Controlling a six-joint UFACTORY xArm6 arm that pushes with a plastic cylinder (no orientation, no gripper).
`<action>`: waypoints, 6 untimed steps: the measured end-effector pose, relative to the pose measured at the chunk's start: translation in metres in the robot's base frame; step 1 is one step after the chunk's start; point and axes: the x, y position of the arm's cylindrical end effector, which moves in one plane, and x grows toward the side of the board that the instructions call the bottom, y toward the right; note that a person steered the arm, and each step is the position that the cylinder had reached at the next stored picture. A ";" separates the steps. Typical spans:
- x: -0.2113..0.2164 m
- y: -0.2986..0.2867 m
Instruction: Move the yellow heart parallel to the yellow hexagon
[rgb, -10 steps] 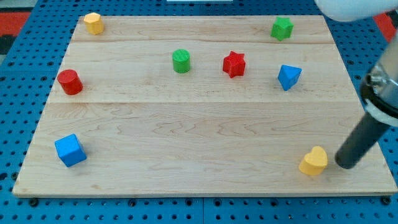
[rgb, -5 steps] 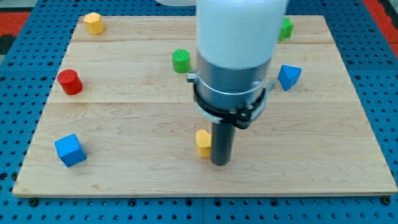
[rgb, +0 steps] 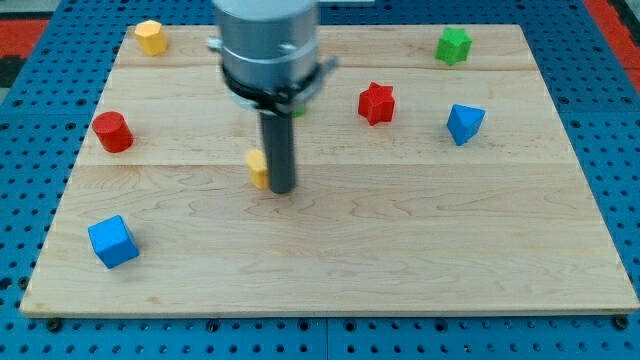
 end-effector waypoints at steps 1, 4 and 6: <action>-0.012 -0.019; -0.018 -0.019; -0.092 -0.103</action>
